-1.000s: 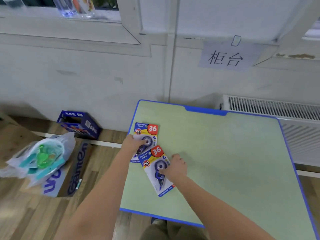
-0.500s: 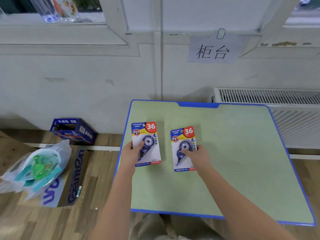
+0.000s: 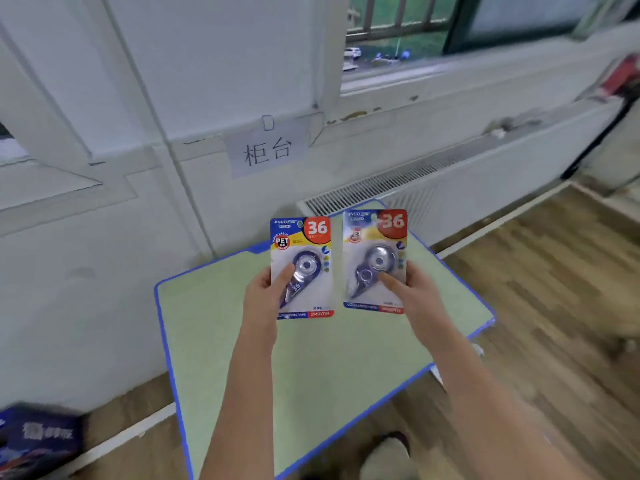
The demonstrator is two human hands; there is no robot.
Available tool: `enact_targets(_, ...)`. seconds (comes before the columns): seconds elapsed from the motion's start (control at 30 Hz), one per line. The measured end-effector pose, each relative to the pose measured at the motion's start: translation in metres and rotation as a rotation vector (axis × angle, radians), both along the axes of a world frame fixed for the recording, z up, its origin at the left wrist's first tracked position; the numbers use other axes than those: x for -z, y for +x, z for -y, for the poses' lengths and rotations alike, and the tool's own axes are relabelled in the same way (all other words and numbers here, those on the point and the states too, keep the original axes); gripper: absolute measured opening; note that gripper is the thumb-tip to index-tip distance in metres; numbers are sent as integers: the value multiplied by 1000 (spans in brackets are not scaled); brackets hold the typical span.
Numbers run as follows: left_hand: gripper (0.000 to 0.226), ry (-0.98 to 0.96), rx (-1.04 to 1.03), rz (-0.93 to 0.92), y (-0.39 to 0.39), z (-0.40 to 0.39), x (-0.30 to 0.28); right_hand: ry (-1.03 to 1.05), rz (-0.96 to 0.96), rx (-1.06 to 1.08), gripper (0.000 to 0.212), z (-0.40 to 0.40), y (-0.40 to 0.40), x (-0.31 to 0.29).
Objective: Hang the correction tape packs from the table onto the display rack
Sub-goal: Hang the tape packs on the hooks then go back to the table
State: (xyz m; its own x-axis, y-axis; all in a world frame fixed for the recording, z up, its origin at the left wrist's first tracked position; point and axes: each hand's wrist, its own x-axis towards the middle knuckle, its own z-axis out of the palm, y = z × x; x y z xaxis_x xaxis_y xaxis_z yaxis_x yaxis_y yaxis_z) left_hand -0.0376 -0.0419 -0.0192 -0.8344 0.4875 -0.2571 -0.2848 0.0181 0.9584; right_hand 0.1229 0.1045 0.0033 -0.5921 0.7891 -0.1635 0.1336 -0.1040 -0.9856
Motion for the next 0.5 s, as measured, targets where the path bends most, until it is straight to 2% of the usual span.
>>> enact_targets(0.13,7,99,213,-38,48,-62,-37,171,-20,242,21,-25,75,-42)
enact_targets(0.23,6,193,361,-48,99,-111,-65,202,-38,398,18,-45,140,-66)
enact_targets(0.37,28,329,539,-16,193,-176,-100,288,-32,588,14,-76,252,-98)
enact_targets(0.5,30,411,743,-21,311,-229,-126,345,-103,795,18,-90,380,-120)
